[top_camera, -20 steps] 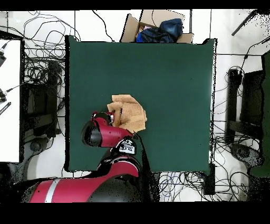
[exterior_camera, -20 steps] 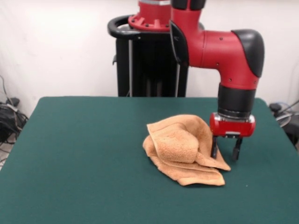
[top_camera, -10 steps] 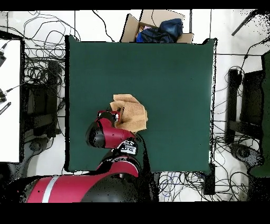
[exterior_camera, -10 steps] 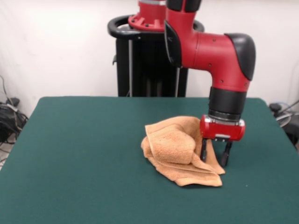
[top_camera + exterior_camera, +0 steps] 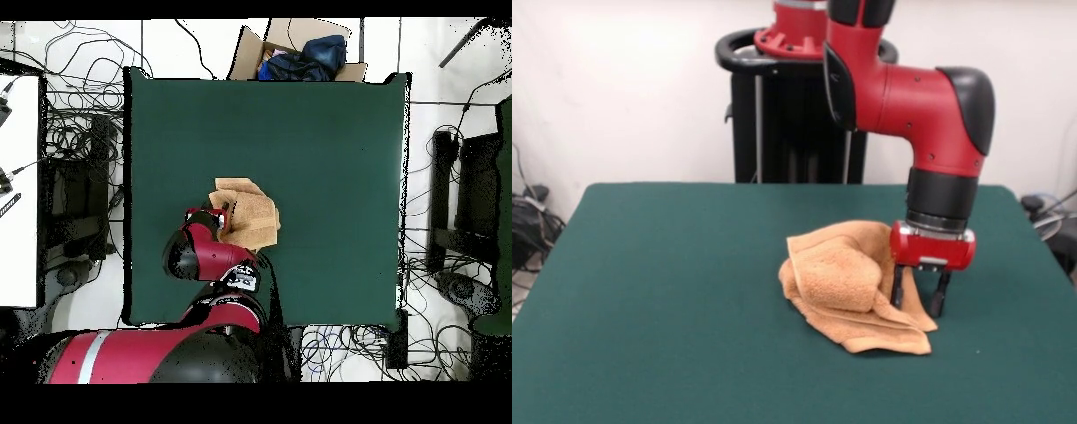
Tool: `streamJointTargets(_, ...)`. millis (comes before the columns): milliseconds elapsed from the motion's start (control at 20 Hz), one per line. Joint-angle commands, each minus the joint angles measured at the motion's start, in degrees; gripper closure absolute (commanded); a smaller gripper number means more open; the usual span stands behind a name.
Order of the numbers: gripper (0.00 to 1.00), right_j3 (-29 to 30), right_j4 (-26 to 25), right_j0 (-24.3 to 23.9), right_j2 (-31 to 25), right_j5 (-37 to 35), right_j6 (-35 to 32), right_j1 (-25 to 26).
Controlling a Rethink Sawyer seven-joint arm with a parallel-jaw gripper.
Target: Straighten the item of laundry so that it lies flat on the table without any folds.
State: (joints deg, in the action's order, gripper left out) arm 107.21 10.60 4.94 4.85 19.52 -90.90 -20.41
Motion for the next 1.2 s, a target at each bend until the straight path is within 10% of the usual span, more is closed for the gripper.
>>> streamJointTargets(50,0.0,-5.55,4.69,0.64,0.93,4.27,-12.09,2.23)
streamJointTargets(1100,0.0,-8.84,6.75,5.98,9.85,-4.57,-6.63,5.3)
streamJointTargets(1150,1.0,-8.9,6.57,6.01,9.9,-4.82,-6.71,5.3)
streamJointTargets(1200,1.0,-8.91,6.4,5.99,9.79,-5.18,-6.78,5.24)
